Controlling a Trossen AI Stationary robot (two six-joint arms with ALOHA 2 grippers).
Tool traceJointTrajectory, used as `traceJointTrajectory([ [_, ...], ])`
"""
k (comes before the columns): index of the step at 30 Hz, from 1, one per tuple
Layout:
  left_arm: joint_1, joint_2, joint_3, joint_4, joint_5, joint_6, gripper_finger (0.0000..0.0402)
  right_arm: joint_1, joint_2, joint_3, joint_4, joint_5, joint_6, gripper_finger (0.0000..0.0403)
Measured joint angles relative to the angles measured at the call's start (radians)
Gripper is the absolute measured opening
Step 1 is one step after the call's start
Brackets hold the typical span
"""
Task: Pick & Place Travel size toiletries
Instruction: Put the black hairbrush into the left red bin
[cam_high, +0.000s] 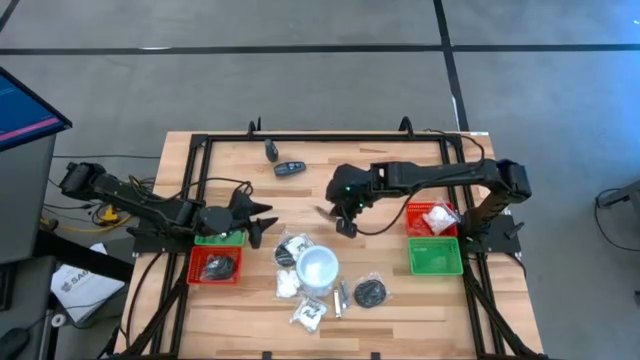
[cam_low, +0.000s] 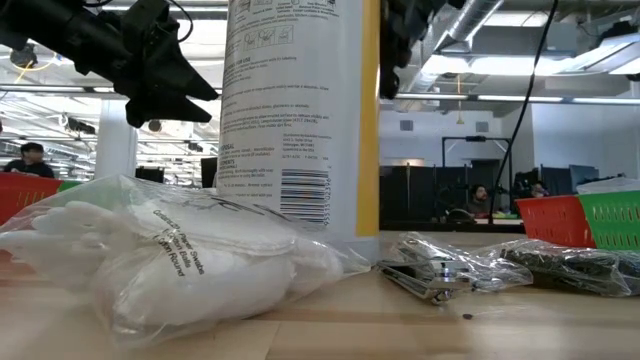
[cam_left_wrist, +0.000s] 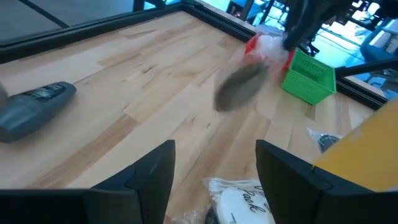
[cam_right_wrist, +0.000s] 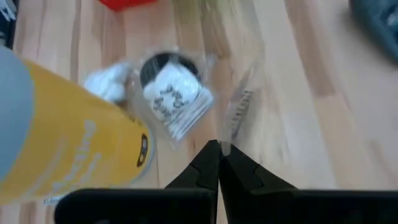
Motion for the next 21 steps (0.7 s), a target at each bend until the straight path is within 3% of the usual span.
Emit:
traceJointTrajectory([
  [21,0.001,0.0,0.001,0.211,-0.011,0.229,0.0214,0.0,0.0,0.228,-0.001,0.027,-0.126,0.0],
])
